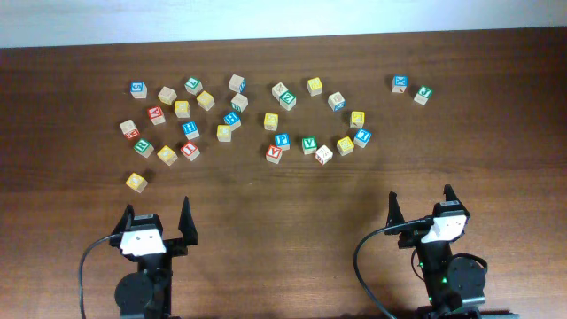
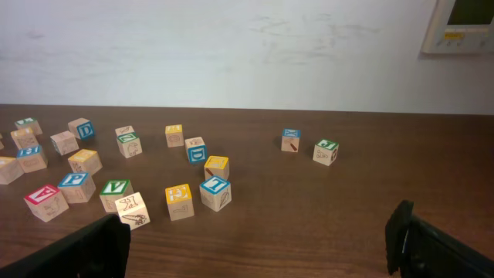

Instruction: Spell out RSS

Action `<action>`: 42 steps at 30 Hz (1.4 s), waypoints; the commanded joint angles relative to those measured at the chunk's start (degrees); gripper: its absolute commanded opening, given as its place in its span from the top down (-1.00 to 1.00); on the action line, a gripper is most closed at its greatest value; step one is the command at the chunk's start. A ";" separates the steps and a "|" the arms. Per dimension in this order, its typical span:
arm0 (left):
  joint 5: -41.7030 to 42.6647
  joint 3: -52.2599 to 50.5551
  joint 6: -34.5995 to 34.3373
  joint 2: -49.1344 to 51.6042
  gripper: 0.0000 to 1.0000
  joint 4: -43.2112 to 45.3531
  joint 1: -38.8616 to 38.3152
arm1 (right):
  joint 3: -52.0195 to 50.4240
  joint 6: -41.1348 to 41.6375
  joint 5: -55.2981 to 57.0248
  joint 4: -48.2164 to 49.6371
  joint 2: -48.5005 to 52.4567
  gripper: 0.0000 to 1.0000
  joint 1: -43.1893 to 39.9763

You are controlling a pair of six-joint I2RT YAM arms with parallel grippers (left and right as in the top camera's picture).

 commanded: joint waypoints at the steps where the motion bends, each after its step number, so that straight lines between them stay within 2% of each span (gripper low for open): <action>1: -0.24 -0.37 -0.57 -0.39 -0.98 0.04 -0.17 | -0.31 0.24 0.50 -0.37 -0.33 -0.97 -0.42; 37: -0.24 -0.37 -0.57 -0.39 -0.98 0.04 -0.17 | -0.31 0.24 0.50 -0.37 -0.33 -0.97 -0.42; 38: 0.35 -0.35 -0.59 -0.39 -0.98 0.09 -0.20 | -0.31 0.24 0.50 -0.37 -0.33 -0.97 -0.42; 41: 9.44 -0.33 -0.59 -0.39 -0.98 0.72 -0.20 | -0.31 0.24 0.50 -0.37 -0.33 -0.97 -0.42; 42: 14.16 -0.33 -0.61 -0.39 -0.98 3.54 -0.20 | -0.31 0.26 0.50 -0.37 -0.33 -0.97 -0.42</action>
